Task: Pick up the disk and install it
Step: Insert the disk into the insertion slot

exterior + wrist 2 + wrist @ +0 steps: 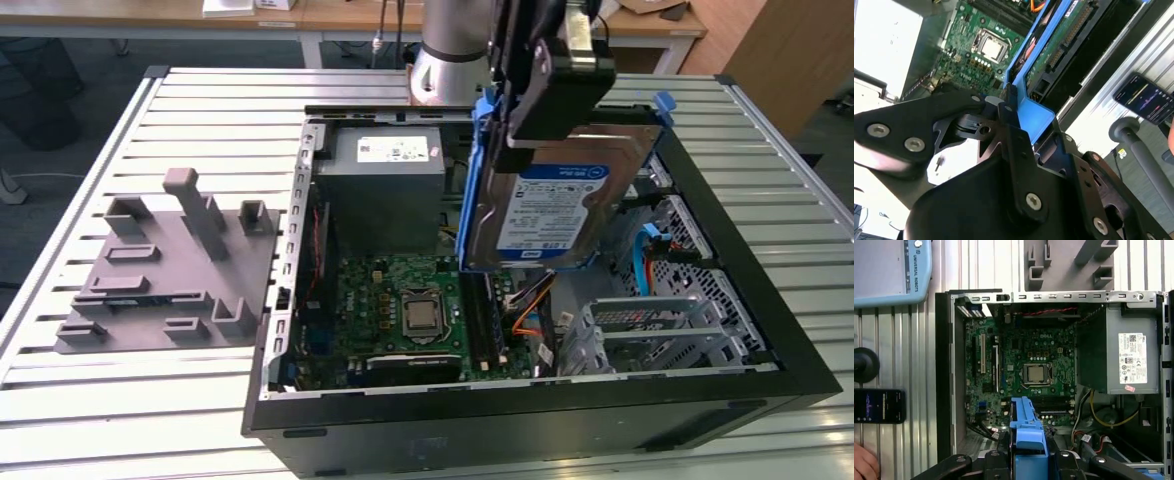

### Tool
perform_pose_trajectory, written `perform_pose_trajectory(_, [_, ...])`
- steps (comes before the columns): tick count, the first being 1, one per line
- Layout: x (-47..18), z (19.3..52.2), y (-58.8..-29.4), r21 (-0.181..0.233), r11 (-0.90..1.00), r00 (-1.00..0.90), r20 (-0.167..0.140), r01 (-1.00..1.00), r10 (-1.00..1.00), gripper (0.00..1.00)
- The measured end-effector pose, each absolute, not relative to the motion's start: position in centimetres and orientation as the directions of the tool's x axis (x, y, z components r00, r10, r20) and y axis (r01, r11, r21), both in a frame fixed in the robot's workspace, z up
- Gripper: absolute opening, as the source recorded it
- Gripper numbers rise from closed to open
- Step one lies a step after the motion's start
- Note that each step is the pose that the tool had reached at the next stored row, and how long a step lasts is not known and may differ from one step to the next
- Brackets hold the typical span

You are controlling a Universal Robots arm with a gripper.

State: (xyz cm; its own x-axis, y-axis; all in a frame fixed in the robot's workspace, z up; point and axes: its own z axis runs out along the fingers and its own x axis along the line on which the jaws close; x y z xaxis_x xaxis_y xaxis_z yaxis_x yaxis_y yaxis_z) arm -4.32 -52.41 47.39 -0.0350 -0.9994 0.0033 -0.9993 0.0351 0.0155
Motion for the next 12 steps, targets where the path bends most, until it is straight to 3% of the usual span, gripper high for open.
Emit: perform_pose_trajectory(12, [-3.6, 47.1, -54.1, 0.016, 0.028, -0.028, 0.003, -0.999, -1.0, 0.37])
